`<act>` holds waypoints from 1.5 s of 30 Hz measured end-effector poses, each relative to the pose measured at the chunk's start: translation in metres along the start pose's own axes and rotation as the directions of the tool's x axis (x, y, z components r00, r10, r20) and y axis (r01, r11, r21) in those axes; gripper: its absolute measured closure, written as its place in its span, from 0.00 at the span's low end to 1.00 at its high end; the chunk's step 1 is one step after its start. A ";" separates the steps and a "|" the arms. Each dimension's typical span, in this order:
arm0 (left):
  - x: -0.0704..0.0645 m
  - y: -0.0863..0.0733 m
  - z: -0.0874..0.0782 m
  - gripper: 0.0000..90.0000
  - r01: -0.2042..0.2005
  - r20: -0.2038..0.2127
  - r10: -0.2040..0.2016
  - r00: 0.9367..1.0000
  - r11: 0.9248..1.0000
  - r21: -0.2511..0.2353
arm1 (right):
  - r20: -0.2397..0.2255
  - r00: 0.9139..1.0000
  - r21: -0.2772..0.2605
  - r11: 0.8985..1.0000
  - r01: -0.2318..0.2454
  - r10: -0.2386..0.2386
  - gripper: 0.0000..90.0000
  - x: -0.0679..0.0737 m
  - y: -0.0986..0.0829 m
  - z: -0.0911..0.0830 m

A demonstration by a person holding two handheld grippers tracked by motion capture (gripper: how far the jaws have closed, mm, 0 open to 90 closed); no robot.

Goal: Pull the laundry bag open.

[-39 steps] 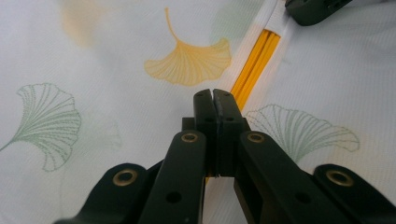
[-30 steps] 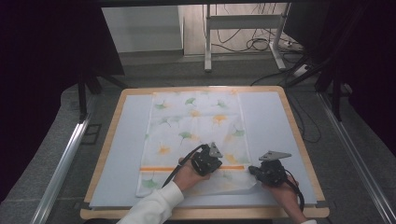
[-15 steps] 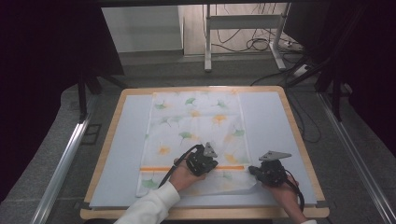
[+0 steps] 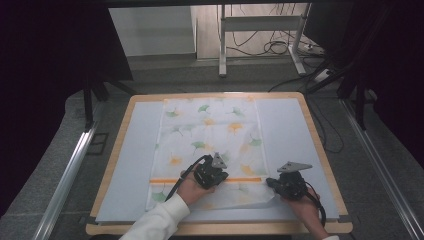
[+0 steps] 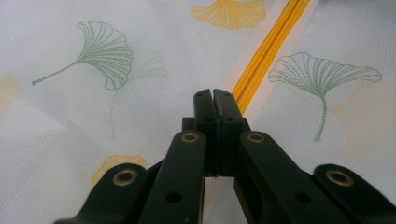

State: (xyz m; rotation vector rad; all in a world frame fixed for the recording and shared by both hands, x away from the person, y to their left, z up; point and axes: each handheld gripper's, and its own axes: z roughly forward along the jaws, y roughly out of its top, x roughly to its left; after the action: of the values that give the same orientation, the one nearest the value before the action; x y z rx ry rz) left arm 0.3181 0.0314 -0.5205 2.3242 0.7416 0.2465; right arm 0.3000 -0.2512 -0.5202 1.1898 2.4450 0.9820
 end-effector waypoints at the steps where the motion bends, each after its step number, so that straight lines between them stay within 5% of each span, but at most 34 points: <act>1: 0.000 0.000 0.000 1.00 -0.002 -0.002 0.002 1.000 1.000 0.000 | 0.000 1.000 0.000 1.000 0.000 0.000 1.00 0.000 0.000 0.000; 45: 0.017 -0.029 -0.025 1.00 0.070 -0.038 -0.069 0.997 0.998 0.012 | 0.005 1.000 -0.002 1.000 0.004 -0.004 1.00 0.001 0.000 0.000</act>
State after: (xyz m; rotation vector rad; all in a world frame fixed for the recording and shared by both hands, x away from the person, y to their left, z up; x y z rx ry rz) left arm 0.3099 0.0722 -0.5213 2.3068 0.8432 0.2555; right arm 0.2992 -0.2509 -0.5201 1.1845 2.4413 0.9787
